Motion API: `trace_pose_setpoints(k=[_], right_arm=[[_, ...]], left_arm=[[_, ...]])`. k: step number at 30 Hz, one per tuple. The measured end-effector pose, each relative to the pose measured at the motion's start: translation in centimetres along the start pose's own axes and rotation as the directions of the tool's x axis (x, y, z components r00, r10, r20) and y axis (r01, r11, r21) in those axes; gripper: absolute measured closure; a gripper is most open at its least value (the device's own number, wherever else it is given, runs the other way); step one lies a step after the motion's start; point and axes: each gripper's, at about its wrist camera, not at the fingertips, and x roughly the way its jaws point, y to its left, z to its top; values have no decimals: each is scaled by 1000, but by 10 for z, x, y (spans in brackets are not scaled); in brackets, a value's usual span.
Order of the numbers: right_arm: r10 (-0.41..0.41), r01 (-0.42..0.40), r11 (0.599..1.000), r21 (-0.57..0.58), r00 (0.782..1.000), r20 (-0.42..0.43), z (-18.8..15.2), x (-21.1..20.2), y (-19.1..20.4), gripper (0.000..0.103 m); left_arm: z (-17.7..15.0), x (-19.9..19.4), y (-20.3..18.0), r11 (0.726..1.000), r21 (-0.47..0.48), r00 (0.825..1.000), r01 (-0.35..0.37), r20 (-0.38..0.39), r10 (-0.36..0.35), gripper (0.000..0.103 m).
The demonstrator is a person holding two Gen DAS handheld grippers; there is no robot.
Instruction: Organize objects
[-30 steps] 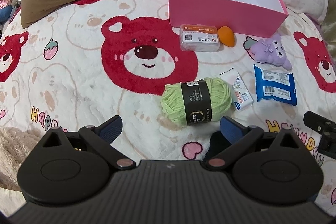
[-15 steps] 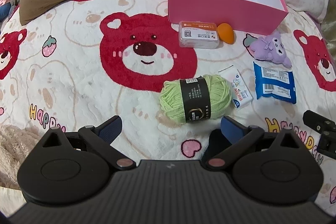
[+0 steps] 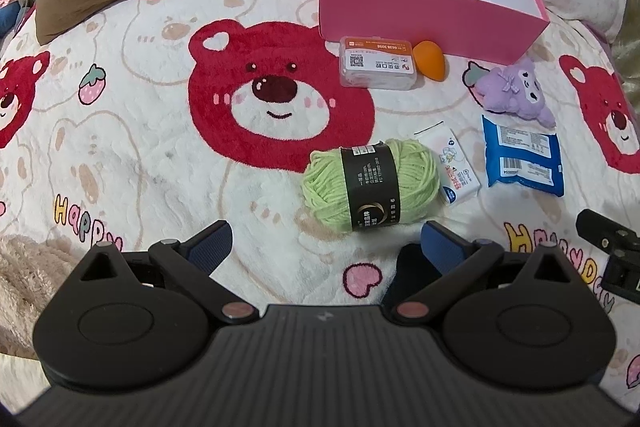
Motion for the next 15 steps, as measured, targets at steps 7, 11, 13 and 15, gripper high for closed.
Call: trace_pose_setpoints(k=[7, 11, 13, 15], right_arm=[[-6, 6, 1000, -4, 1000, -2, 0, 1, 1, 7], [-5, 5, 1000, -5, 1000, -2, -1, 1, 1, 7], [-4, 4, 1000, -5, 1000, -2, -1, 1, 1, 7], [-3, 3, 1000, -6, 1000, -6, -2, 3, 2, 7]], left_arm=[[0, 1, 1, 1000, -1, 1000, 5, -9, -5, 1], [2, 1, 0, 1000, 4, 1000, 8, -13, -8, 0], [2, 0, -2, 1000, 12, 1000, 16, -18, -16, 0], [2, 0, -3, 1000, 21, 1000, 18, -19, -18, 0]])
